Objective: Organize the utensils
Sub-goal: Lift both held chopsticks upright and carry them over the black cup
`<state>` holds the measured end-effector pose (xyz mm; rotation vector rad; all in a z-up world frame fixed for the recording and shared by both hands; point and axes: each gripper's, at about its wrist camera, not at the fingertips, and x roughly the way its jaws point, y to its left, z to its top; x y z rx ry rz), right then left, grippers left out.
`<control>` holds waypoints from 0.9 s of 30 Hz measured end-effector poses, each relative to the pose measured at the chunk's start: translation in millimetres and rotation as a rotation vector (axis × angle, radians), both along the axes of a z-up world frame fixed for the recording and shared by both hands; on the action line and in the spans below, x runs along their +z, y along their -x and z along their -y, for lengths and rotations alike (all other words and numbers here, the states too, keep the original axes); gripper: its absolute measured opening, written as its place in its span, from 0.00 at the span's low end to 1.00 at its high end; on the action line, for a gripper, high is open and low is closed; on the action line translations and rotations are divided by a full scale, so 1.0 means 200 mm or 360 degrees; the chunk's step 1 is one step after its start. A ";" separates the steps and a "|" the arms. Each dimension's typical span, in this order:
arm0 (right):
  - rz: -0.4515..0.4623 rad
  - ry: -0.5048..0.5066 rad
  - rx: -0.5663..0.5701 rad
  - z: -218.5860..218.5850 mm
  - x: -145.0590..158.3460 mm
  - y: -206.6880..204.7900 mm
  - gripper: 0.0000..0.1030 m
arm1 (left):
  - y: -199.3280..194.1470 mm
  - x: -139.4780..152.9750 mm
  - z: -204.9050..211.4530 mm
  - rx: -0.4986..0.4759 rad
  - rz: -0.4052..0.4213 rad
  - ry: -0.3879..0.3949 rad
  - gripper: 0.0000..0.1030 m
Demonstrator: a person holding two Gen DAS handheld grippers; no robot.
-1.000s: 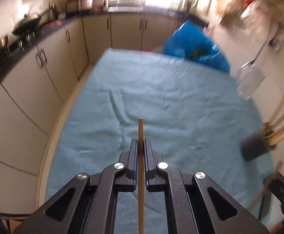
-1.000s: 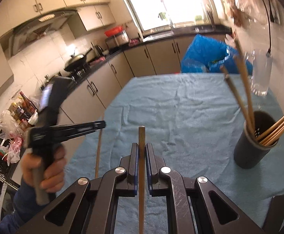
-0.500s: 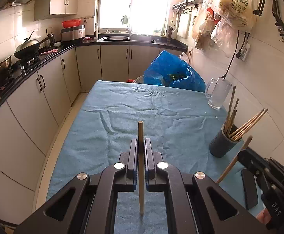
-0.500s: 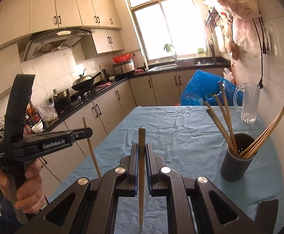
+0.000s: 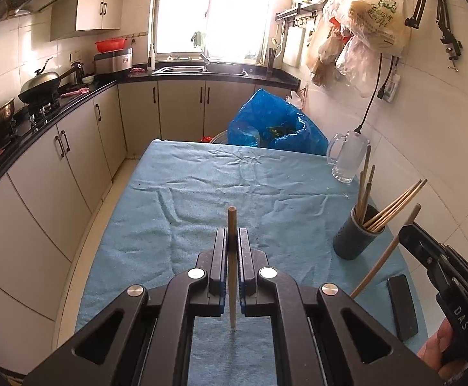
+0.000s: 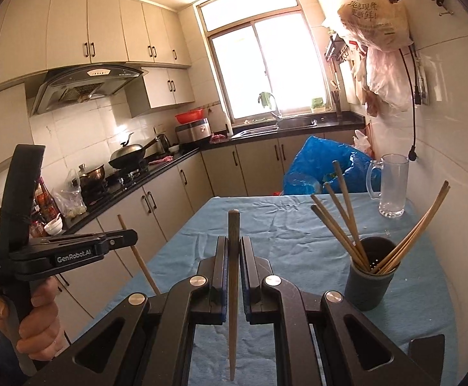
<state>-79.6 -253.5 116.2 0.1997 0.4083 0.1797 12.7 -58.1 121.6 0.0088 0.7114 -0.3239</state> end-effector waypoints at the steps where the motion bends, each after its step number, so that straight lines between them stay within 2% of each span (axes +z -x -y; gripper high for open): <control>1: 0.0004 -0.0004 -0.0006 0.01 0.00 0.00 0.07 | 0.01 0.01 0.00 -0.0004 0.0006 -0.0003 0.05; 11: 0.0069 -0.0040 -0.0134 0.14 0.03 0.06 0.07 | 0.05 0.06 0.03 -0.0037 0.0033 -0.0003 0.05; 27: 0.0266 -0.0059 -0.0422 0.42 0.17 0.25 0.07 | 0.16 0.21 0.17 -0.0172 0.0123 0.0000 0.05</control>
